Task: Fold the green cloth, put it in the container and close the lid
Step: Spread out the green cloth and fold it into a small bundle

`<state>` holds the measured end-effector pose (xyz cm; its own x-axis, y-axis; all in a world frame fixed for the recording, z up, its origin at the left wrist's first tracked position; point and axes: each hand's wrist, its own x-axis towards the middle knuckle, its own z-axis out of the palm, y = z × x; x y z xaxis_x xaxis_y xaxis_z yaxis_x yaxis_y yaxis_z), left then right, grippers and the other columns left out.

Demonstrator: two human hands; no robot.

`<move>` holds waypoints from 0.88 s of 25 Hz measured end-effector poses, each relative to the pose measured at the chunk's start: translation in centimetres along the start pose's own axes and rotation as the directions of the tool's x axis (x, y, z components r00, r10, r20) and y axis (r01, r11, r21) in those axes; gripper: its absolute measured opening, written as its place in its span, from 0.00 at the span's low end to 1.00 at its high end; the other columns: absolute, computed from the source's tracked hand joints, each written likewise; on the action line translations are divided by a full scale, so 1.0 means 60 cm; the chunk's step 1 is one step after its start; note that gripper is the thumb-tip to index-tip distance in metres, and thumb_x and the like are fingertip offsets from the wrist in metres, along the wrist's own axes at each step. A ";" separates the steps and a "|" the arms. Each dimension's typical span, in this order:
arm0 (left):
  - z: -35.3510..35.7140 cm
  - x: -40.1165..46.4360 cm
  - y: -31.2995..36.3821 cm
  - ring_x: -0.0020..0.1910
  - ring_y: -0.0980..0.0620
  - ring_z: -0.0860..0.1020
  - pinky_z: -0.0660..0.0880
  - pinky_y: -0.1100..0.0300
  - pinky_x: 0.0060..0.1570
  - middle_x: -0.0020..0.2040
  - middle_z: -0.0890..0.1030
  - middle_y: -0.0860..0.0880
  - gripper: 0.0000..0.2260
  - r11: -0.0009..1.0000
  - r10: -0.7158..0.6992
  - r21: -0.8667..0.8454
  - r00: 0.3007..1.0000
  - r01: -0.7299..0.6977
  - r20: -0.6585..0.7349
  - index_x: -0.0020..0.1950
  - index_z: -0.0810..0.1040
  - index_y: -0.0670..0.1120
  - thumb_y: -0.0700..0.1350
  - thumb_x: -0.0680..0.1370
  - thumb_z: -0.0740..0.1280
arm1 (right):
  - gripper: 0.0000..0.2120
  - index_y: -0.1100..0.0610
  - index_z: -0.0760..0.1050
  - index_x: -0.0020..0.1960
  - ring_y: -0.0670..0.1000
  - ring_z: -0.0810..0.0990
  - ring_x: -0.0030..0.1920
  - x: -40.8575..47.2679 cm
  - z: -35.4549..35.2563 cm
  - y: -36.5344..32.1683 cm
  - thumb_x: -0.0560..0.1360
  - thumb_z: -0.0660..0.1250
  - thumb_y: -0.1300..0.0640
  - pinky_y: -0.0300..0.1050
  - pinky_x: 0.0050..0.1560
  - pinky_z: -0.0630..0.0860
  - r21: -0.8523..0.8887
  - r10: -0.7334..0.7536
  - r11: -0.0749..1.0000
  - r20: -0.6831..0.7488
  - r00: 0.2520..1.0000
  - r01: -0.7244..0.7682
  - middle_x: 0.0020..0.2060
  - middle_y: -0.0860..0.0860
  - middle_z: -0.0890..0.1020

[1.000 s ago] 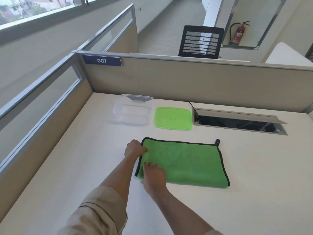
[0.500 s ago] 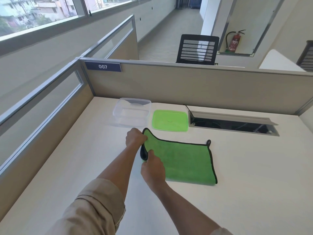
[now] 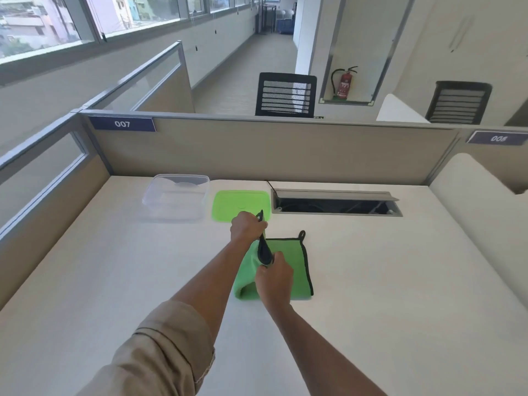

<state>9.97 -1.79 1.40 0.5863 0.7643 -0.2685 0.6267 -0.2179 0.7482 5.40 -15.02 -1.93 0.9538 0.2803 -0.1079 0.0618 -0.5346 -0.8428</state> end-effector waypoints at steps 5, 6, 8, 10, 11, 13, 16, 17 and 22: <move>0.093 -0.025 0.029 0.35 0.46 0.79 0.76 0.57 0.38 0.33 0.80 0.44 0.08 0.999 0.052 0.011 0.997 -0.052 0.053 0.35 0.79 0.41 0.43 0.72 0.71 | 0.07 0.55 0.69 0.41 0.52 0.74 0.33 0.031 -0.071 0.068 0.68 0.60 0.66 0.43 0.30 0.66 -0.039 0.103 0.994 -0.028 0.994 -0.104 0.31 0.47 0.75; 0.109 -0.028 0.031 0.35 0.46 0.79 0.76 0.56 0.39 0.34 0.80 0.44 0.09 0.998 0.054 0.019 0.996 -0.056 0.069 0.35 0.78 0.41 0.43 0.72 0.71 | 0.08 0.54 0.69 0.41 0.54 0.75 0.35 0.035 -0.082 0.081 0.68 0.60 0.66 0.44 0.33 0.68 -0.038 0.125 0.991 -0.017 0.992 -0.125 0.32 0.47 0.76; 0.141 -0.034 0.036 0.38 0.45 0.81 0.79 0.54 0.43 0.36 0.83 0.42 0.08 0.998 0.051 0.041 0.994 -0.055 0.091 0.37 0.80 0.39 0.43 0.73 0.71 | 0.08 0.53 0.70 0.42 0.55 0.76 0.37 0.046 -0.100 0.107 0.67 0.59 0.65 0.44 0.37 0.70 -0.043 0.154 0.987 0.006 0.988 -0.154 0.33 0.48 0.77; 0.163 -0.035 0.038 0.41 0.43 0.84 0.80 0.53 0.45 0.38 0.84 0.41 0.08 0.998 0.049 0.026 0.992 -0.052 0.113 0.39 0.81 0.40 0.43 0.75 0.70 | 0.08 0.53 0.70 0.43 0.56 0.77 0.38 0.056 -0.114 0.126 0.68 0.59 0.64 0.44 0.38 0.71 -0.062 0.170 0.984 0.034 0.985 -0.168 0.34 0.48 0.77; 0.175 -0.035 0.036 0.41 0.43 0.84 0.79 0.54 0.44 0.39 0.84 0.41 0.09 0.998 0.054 -0.022 0.987 -0.052 0.149 0.40 0.81 0.40 0.45 0.76 0.70 | 0.08 0.53 0.70 0.44 0.56 0.78 0.38 0.061 -0.122 0.135 0.68 0.60 0.64 0.44 0.38 0.72 -0.076 0.174 0.983 0.057 0.983 -0.169 0.35 0.49 0.78; 0.192 -0.040 0.025 0.40 0.44 0.80 0.72 0.56 0.42 0.41 0.80 0.41 0.12 0.992 0.067 -0.126 0.954 -0.032 0.291 0.48 0.80 0.40 0.49 0.80 0.66 | 0.08 0.54 0.67 0.46 0.55 0.77 0.39 0.069 -0.136 0.153 0.69 0.61 0.63 0.43 0.38 0.71 -0.134 0.172 0.979 0.124 0.977 -0.155 0.39 0.51 0.79; 0.206 -0.046 -0.008 0.43 0.48 0.72 0.66 0.56 0.45 0.42 0.74 0.42 0.15 0.996 0.054 -0.092 0.920 -0.020 0.388 0.51 0.78 0.37 0.48 0.83 0.60 | 0.11 0.56 0.64 0.48 0.55 0.74 0.42 0.077 -0.151 0.174 0.69 0.63 0.64 0.43 0.40 0.68 -0.262 0.181 0.957 0.190 0.965 -0.128 0.45 0.53 0.78; 0.207 -0.049 -0.015 0.43 0.48 0.71 0.66 0.56 0.45 0.42 0.73 0.41 0.13 0.994 0.058 -0.111 0.922 -0.017 0.383 0.49 0.76 0.39 0.47 0.83 0.59 | 0.11 0.57 0.64 0.49 0.55 0.73 0.43 0.079 -0.154 0.178 0.69 0.63 0.65 0.43 0.41 0.68 -0.290 0.181 0.950 0.197 0.964 -0.119 0.48 0.54 0.77; 0.179 -0.054 -0.048 0.39 0.50 0.77 0.77 0.52 0.47 0.43 0.80 0.43 0.10 0.965 0.146 -0.255 0.925 -0.055 0.351 0.55 0.79 0.36 0.40 0.81 0.63 | 0.19 0.58 0.67 0.60 0.58 0.77 0.52 0.080 -0.151 0.176 0.70 0.61 0.67 0.47 0.43 0.70 -0.383 0.115 0.923 0.167 0.979 -0.043 0.54 0.54 0.73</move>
<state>11.79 -10.15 -6.41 0.8140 0.4618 -0.3523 0.4416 -0.0980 0.8918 13.27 -26.52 -6.58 0.8919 0.3463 -0.2910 0.1287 -0.8109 -0.5708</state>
